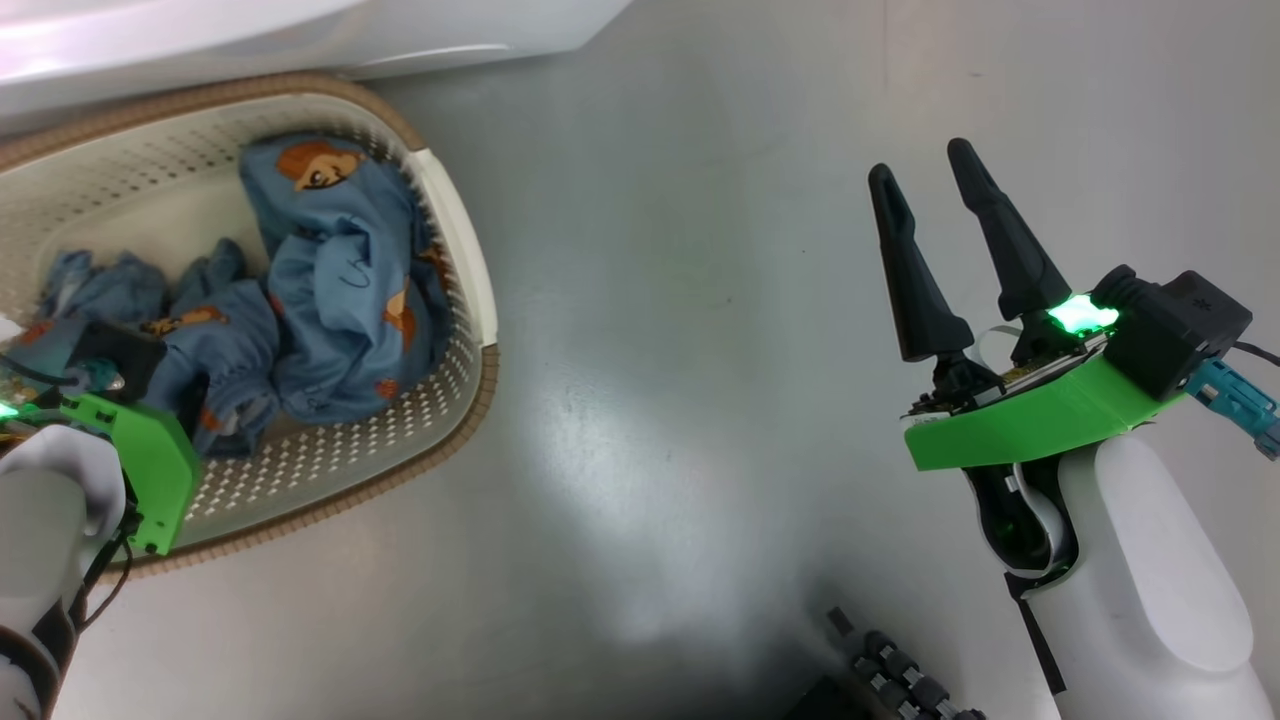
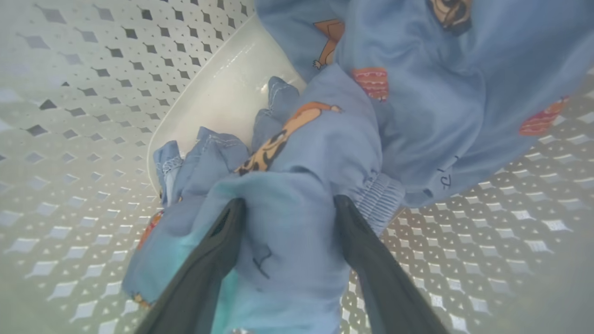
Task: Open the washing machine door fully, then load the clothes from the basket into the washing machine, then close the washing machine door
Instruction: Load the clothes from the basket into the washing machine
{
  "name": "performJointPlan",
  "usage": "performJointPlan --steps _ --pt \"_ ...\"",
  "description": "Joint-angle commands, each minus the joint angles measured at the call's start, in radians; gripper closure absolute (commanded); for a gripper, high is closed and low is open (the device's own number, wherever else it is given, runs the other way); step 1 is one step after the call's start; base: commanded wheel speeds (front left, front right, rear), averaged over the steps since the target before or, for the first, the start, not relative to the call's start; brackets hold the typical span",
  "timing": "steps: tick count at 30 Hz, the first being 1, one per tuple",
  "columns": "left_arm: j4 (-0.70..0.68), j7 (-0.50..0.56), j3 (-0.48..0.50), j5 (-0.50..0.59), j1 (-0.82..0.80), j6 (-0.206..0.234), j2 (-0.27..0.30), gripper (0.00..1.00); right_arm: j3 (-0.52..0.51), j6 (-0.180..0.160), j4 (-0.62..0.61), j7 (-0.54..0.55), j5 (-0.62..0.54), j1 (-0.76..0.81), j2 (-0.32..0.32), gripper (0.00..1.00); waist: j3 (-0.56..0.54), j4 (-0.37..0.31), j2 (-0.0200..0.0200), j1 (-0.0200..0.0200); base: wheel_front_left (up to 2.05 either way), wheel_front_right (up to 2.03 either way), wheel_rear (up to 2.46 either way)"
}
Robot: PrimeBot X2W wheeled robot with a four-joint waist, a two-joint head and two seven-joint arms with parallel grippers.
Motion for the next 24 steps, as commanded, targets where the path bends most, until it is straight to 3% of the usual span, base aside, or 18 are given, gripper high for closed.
performJointPlan --steps 1,2,3,6,15,24 --pt "0.007 0.003 0.006 -0.014 -0.009 -0.001 0.044 0.00 0.024 0.002 -0.023 -0.005 -0.006 0.022 0.007 0.00 0.005 -0.008 0.0000 0.0000 0.00 0.00 0.00" --pt "0.010 0.006 -0.001 -0.020 -0.012 -0.001 0.046 0.12 0.025 0.002 -0.024 -0.005 -0.005 0.022 0.008 0.00 0.006 -0.012 0.0000 0.0000 0.00 0.00 0.00" --pt "0.012 0.012 -0.010 -0.024 -0.014 -0.001 0.048 0.47 0.026 0.002 -0.024 -0.005 -0.004 0.021 0.009 0.00 0.007 -0.014 0.0000 0.0000 0.00 0.00 0.00" --pt "0.017 0.019 -0.028 -0.042 -0.021 -0.001 0.052 1.00 0.028 0.002 -0.024 -0.005 -0.003 0.020 0.010 0.00 0.008 -0.021 0.0000 0.0000 0.00 0.00 0.00" --pt "0.027 0.007 -0.035 -0.125 -0.023 -0.001 0.042 1.00 0.011 0.002 -0.022 -0.005 -0.006 0.018 0.014 0.00 -0.017 -0.016 0.0000 0.0000 0.00 0.00 0.00" --pt "-0.017 -0.034 0.104 -0.239 0.031 0.002 0.019 1.00 -0.011 0.002 -0.012 -0.005 -0.008 0.047 -0.008 0.00 -0.126 0.039 0.0000 0.0000 0.00 0.00 0.00"
